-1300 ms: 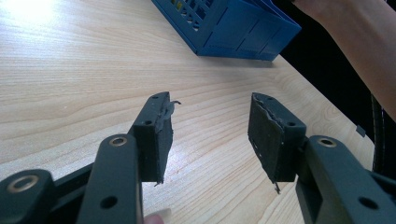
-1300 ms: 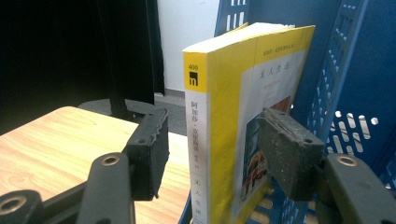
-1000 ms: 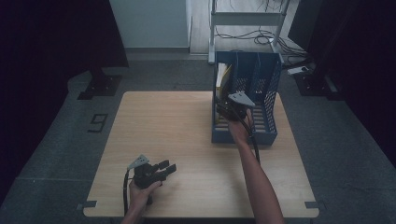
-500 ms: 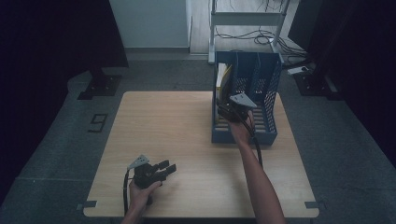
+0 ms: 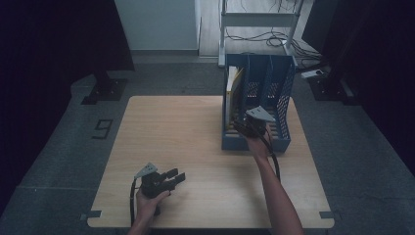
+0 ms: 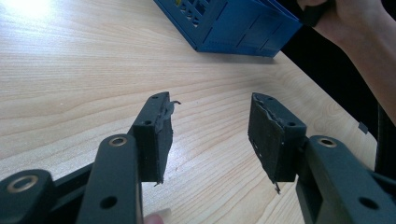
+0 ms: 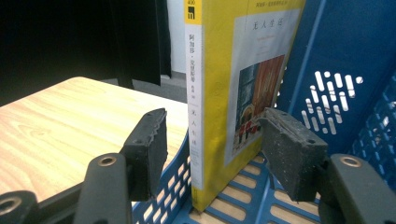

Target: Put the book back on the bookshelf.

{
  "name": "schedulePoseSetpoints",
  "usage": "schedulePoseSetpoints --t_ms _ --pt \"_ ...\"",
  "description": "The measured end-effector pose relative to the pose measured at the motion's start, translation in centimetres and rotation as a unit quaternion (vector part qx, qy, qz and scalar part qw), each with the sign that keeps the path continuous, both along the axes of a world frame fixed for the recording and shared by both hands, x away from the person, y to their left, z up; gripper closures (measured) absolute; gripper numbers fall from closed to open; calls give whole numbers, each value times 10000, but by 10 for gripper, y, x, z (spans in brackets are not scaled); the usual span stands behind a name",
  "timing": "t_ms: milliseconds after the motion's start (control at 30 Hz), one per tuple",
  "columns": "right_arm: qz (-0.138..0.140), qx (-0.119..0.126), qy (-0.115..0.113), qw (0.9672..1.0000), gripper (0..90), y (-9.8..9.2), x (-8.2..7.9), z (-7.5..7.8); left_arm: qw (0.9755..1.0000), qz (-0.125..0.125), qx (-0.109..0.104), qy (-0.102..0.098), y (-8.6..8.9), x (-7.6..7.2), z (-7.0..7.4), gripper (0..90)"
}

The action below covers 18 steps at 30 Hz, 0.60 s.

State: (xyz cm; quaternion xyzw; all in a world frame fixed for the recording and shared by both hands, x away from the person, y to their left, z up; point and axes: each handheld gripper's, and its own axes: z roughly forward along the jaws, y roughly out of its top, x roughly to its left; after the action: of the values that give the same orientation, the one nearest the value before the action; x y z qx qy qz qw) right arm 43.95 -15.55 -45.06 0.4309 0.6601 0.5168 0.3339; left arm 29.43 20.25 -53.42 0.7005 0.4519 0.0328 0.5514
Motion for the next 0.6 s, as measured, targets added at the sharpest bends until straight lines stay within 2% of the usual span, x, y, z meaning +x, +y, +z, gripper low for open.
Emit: schedulePoseSetpoints --t_ms 200,300,600 --pt "137 -79 28 9999 406 -9 -19 -5 10000 -8 14 3 -1 0 0 497" --pt "219 11 78 9997 405 -15 -30 -9 10000 -5 8 -2 -1 0 0 497" --pt "409 -116 149 9990 398 -21 -61 -19 10000 -20 34 -4 -2 0 0 497"
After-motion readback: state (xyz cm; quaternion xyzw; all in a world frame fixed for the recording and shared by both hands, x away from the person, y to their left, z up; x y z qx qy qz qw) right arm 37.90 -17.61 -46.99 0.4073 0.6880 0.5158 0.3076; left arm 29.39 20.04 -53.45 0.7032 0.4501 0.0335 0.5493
